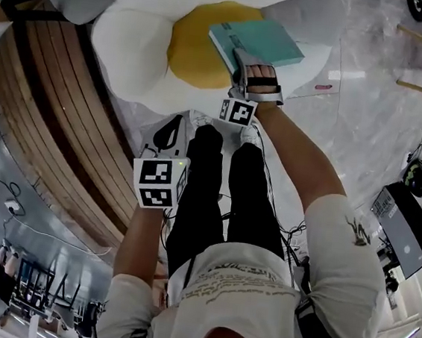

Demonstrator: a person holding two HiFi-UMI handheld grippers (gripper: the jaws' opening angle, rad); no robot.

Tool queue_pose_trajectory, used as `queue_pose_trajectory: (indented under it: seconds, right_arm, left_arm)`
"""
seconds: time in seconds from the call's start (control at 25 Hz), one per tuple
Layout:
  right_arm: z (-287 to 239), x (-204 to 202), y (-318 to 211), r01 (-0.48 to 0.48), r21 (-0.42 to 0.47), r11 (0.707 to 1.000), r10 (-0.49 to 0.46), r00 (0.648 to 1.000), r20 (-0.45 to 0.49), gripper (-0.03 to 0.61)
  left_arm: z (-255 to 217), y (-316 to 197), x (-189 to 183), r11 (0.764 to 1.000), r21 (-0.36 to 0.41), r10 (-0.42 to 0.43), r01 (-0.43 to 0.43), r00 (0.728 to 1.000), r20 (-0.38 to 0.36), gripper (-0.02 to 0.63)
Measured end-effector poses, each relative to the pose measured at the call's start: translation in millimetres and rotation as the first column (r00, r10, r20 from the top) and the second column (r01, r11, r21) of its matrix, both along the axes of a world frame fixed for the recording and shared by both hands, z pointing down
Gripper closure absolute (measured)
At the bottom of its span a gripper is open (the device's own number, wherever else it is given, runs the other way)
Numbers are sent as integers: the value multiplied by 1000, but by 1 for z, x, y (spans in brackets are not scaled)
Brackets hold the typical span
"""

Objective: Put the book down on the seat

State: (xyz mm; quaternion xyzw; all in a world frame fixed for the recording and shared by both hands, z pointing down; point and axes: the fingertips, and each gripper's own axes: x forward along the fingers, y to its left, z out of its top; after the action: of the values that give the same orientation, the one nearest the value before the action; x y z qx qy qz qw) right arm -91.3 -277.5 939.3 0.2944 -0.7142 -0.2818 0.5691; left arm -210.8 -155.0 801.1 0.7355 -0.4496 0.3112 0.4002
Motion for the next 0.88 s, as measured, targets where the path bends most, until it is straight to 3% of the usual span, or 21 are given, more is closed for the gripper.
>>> queue_pose_trajectory:
  seconds: [0.24,0.48,0.6,0.72,0.88]
  right_arm:
    - [53,12,1,-50,18,999,52,996,-73,411]
    - [98,20,18,-58,29,998,61,994,-89,410]
    - [115,24,36,-36,-1,999,35,993,-113,407]
    - [126,29,48,-72,-49,996,64,988,-138,308]
    - [137,33,82,-94,-183,979,74,991,-113,290]
  left_arm:
    - [53,11,-20,998,-44,-47,47,999,5,594]
    - [97,28,-21,996,-73,-47,47,999,9,594]
    - [102,30,-15,995,-82,-64,63,998,-10,593]
    - [100,33,-10,995,-81,-60,59,998,-18,594]
    - [94,36,-4,996,-82,-35,34,999,-19,593]
